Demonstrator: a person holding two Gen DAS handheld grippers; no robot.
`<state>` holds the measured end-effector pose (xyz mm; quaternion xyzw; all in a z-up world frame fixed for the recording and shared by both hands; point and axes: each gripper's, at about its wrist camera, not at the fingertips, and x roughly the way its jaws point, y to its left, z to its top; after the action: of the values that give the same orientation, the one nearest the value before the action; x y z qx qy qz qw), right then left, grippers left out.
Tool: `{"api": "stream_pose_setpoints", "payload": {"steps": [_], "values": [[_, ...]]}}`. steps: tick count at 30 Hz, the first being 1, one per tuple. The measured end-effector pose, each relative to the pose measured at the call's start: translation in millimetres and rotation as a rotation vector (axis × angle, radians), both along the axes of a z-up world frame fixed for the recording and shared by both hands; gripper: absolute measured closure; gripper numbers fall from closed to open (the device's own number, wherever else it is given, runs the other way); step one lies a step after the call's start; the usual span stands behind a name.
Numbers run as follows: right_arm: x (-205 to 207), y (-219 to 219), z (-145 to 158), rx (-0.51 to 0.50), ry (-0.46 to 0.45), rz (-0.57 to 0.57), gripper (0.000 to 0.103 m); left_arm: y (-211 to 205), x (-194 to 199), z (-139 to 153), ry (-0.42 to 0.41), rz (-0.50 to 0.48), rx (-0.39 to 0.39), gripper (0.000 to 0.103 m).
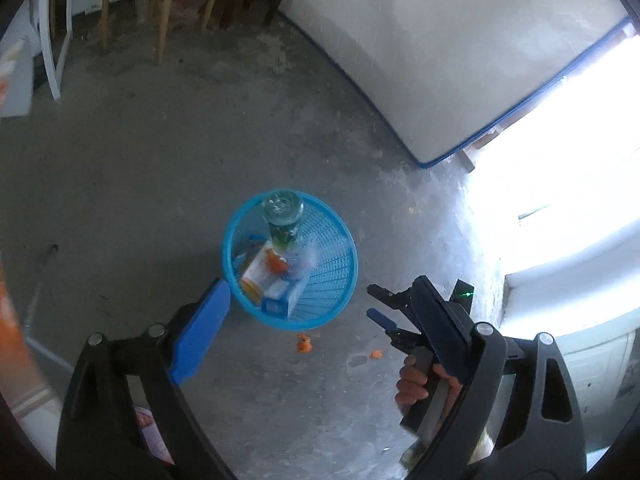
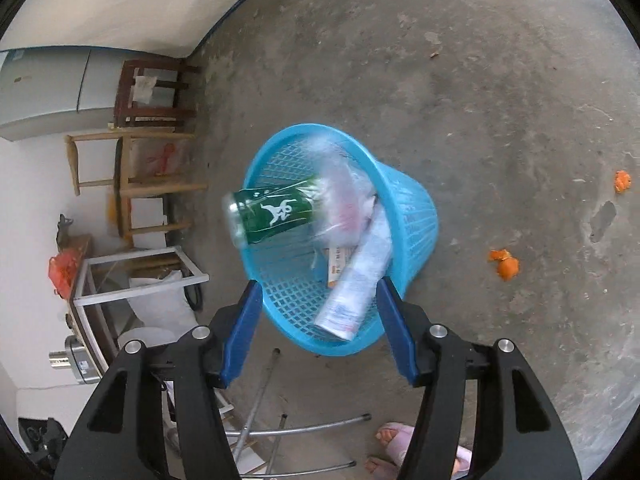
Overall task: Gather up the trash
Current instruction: 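Move both grippers back over the table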
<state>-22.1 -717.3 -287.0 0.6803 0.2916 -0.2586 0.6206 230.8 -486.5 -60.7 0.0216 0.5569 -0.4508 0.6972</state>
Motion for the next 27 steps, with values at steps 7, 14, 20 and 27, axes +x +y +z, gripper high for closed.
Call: {"api": "stream_pose_setpoints", "payload": {"steps": [7,14,20,27], "values": [[-9,22,60,-0.162,-0.024,0.109,0.041,92,-14,56,-0.108,-0.002,-0.114,0.015],[28,72,175,-0.404,-0.139,0.409,0.032,239,-24,80,-0.236,0.176,-0.092,0.015],[100,154,255,-0.559,-0.224,0.716,0.024,378,-31,77,-0.294,0.442,-0.006,0.015],[220,274,305,-0.616,-0.308,1.026,0.023,494,-45,59,-0.291,0.683,-0.006,0.015]]}}
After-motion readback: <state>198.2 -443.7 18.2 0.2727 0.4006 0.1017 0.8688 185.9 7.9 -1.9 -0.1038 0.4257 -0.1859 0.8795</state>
